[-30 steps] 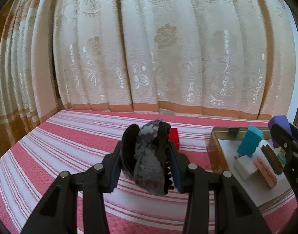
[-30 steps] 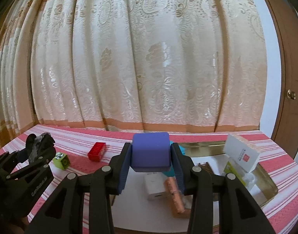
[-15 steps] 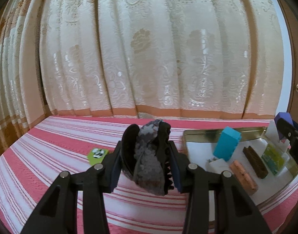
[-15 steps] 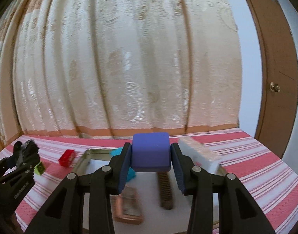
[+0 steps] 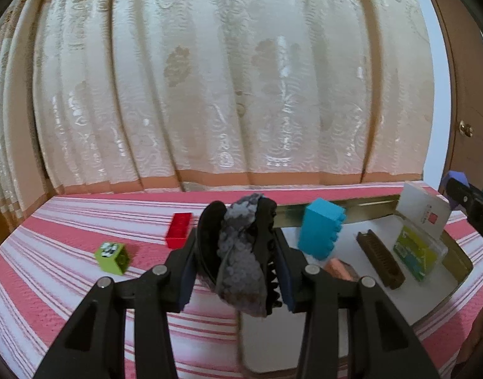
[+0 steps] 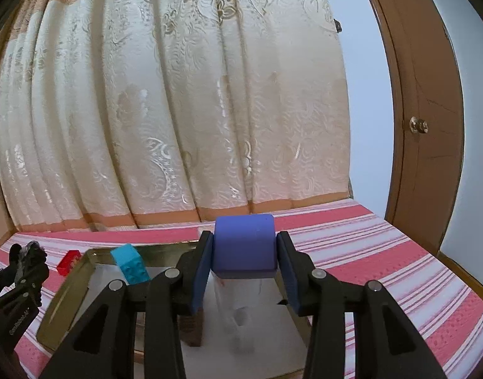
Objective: Organize rigid objects
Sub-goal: 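Lower the grey fuzzy toy and purple cube into the tray and open both tools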
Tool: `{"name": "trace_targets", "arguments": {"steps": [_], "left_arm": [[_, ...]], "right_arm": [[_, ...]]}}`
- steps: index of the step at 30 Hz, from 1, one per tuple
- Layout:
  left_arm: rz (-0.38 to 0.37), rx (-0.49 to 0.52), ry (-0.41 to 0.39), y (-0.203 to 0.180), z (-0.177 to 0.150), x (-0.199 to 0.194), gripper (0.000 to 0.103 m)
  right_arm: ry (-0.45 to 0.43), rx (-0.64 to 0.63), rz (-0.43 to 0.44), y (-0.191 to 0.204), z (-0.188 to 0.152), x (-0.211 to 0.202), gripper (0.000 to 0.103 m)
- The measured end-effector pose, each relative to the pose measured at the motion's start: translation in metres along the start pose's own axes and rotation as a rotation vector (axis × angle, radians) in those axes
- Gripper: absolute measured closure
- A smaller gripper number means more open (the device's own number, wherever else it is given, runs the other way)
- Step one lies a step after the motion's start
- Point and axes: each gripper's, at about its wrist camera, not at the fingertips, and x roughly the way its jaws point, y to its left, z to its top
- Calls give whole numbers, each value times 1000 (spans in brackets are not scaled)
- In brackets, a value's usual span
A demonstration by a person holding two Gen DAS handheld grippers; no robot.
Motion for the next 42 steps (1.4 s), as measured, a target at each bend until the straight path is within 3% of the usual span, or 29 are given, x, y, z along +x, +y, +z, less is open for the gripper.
{"name": "trace_targets", "arguments": {"steps": [10, 18, 35, 36, 38, 39, 40, 41, 42], "left_arm": [[1, 43, 40, -28, -1, 15, 60], [13, 33, 82, -28, -2, 27, 60], [22, 47, 224, -37, -4, 56, 60], [24, 47, 232, -38, -4, 57, 57], [15, 47, 213, -38, -4, 52, 48], [12, 47, 200, -38, -4, 50, 43], [-4, 48, 183, -39, -4, 45, 26], [-5, 48, 160, -39, -3, 41, 19], [-2, 47, 138, -38, -3, 37, 3]], "right_arm": [[49, -160, 82, 46, -12, 8, 59], [108, -205, 107, 62, -21, 21, 59], [238, -155, 149, 61, -23, 50, 59], [241, -154, 153, 61, -23, 51, 59], [230, -149, 155, 59, -23, 49, 43], [213, -143, 151, 58, -23, 46, 41], [189, -133, 136, 56, -22, 42, 31], [162, -120, 133, 53, -21, 38, 19], [128, -104, 131, 49, -19, 33, 14]]}}
